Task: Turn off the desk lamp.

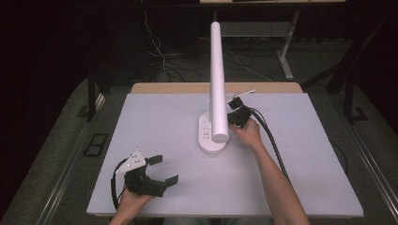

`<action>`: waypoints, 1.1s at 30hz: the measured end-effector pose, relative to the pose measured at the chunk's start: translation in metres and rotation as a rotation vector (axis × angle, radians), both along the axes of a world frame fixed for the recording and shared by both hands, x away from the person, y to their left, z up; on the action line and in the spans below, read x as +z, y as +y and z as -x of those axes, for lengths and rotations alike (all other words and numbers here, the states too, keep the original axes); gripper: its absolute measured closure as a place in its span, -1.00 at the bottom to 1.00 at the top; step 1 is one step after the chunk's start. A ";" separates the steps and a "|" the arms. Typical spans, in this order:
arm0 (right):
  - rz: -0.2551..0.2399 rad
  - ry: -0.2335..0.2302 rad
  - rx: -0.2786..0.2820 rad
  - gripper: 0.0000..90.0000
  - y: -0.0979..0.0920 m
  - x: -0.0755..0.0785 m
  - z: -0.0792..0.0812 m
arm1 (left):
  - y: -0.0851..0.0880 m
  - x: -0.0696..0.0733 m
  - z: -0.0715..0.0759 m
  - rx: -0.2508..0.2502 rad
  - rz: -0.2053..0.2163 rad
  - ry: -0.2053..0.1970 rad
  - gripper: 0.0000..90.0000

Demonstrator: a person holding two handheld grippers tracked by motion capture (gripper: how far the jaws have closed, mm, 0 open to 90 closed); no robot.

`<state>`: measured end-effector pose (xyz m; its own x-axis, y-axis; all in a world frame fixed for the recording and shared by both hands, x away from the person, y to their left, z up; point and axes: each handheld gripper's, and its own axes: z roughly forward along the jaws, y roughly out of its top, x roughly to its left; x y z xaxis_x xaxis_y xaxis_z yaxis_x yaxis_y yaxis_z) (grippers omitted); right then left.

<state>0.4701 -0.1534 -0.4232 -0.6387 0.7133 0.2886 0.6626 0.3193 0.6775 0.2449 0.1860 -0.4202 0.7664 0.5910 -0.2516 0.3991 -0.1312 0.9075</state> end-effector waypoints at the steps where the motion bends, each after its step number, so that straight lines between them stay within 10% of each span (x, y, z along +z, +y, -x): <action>1: 0.006 0.000 -0.001 1.00 0.000 0.001 0.000 | 0.000 0.000 0.000 0.000 -0.001 -0.001 -1.00; 25: 0.003 -0.037 0.020 1.00 -0.031 0.046 0.022 | -0.002 0.000 0.000 -0.003 -0.004 0.001 -1.00; 33: -0.031 -0.045 0.034 0.65 -0.046 0.063 0.037 | -0.002 -0.001 0.000 0.000 -0.002 0.003 -1.00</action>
